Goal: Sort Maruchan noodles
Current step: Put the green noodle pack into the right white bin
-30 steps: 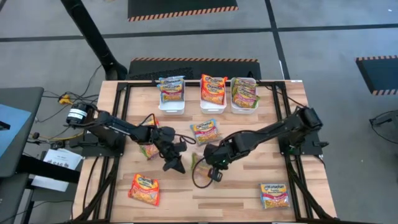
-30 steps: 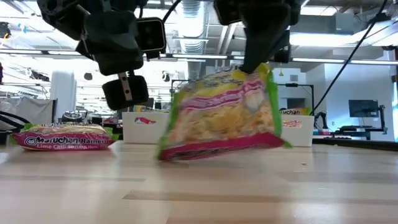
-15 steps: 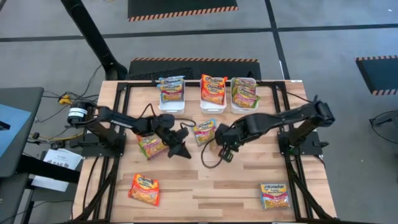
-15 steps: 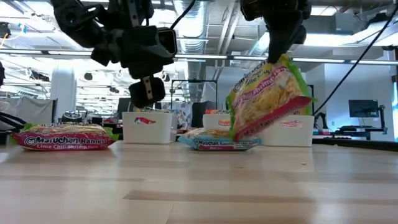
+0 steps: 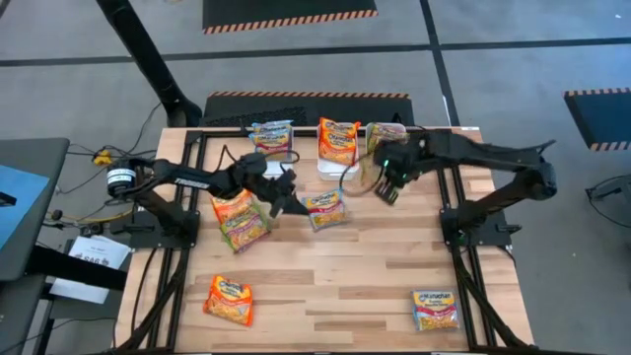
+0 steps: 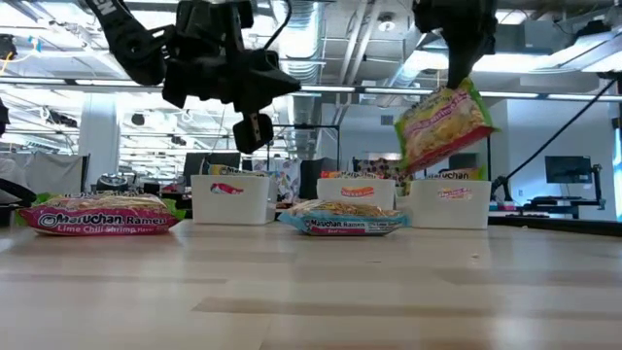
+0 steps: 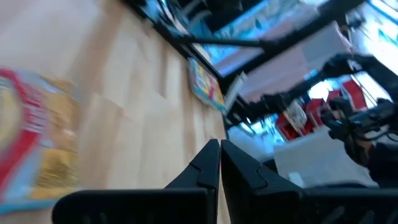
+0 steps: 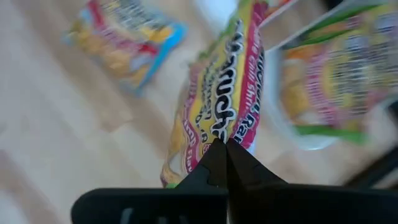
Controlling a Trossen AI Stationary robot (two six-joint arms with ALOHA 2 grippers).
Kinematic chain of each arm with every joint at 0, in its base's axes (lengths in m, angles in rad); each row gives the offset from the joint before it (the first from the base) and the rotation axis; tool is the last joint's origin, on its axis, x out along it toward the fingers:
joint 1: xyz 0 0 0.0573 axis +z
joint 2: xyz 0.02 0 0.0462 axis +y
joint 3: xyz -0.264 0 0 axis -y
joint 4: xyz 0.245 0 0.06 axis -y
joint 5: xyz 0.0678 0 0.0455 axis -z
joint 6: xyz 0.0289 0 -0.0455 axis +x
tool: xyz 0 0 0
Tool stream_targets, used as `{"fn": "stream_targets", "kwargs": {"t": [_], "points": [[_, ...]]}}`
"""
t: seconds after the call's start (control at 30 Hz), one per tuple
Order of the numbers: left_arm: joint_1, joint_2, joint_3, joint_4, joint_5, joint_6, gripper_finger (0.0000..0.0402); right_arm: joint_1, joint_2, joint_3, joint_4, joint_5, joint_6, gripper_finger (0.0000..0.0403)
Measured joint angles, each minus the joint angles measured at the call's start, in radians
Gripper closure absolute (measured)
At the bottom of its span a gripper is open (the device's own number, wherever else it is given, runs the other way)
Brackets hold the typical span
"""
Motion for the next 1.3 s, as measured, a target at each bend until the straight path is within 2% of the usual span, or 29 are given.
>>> {"fn": "stream_targets", "kwargs": {"t": [0.3, 0.63, 0.9, 1.3], "points": [[0.131, 0.0, 0.0, 0.087, -0.005, 0.0, 0.0401, -0.273, -0.038, 0.0, -0.002, 0.002, -0.322, 0.04], [0.228, 0.0, 0.0, 0.096, -0.027, -0.002, 0.0401, -0.479, 0.019, 0.0, 0.027, -0.044, -0.607, 0.04], [0.243, 0.0, 0.0, 0.095, -0.027, -0.002, 0.0401, -0.521, 0.14, 0.0, 0.082, -0.095, -0.708, 0.04], [0.243, 0.001, 0.0, 0.092, -0.027, 0.018, 0.0401, -0.525, 0.26, 0.0, 0.074, -0.08, -0.681, 0.0398]]}}
